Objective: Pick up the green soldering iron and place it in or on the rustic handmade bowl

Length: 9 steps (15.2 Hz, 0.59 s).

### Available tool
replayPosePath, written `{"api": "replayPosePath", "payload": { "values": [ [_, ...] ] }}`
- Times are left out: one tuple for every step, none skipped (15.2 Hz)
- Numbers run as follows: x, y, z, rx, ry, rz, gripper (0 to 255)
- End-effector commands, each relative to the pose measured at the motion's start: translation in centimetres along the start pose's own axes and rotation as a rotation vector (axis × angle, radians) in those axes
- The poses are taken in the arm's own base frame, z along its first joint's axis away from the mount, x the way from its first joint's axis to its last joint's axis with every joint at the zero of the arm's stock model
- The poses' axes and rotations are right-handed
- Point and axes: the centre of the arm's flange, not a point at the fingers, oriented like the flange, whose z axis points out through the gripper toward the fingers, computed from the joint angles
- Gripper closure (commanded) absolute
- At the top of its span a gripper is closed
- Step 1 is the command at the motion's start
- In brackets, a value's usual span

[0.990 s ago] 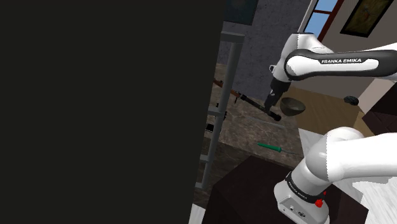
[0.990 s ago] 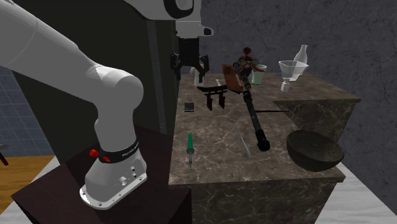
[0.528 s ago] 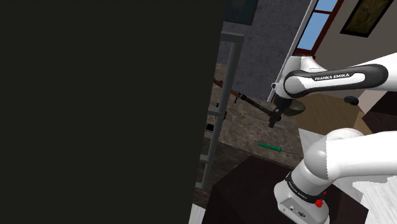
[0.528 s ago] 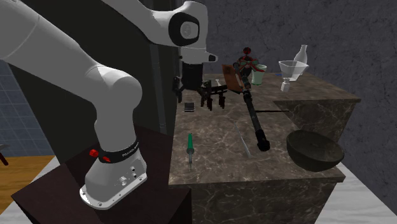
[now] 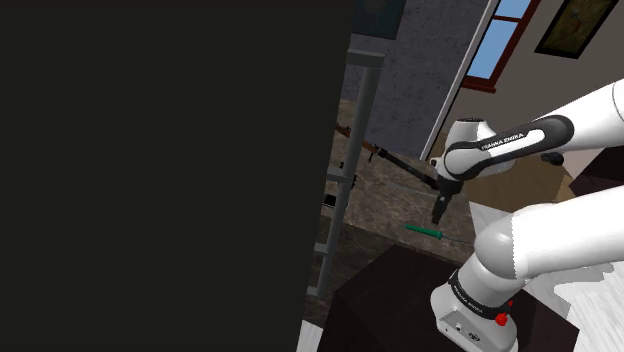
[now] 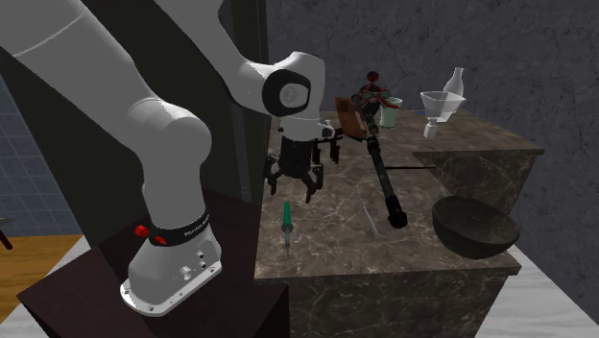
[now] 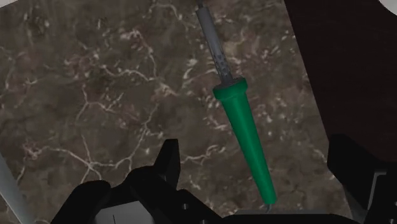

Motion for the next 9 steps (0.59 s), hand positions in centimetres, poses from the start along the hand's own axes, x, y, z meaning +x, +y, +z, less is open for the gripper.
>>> {"api": "replayPosePath", "payload": {
  "values": [
    [-0.8,0.6,2.3,0.010,-0.019,-0.011,0],
    [-1.3,1.0,3.5,0.016,-0.029,-0.016,0],
    [-1.3,1.0,3.7,0.017,-0.031,-0.017,0],
    [-1.4,1.0,4.2,0.017,-0.031,-0.017,0],
    [-1.4,1.0,4.7,0.017,-0.031,-0.017,0],
    [-1.4,1.0,5.2,0.017,-0.031,-0.017,0],
    [-1.4,1.0,5.8,0.017,-0.031,-0.017,0],
    [-1.4,1.0,6.3,0.017,-0.031,-0.017,0],
    [-1.4,1.0,6.8,0.017,-0.031,-0.017,0]
  ]
}}
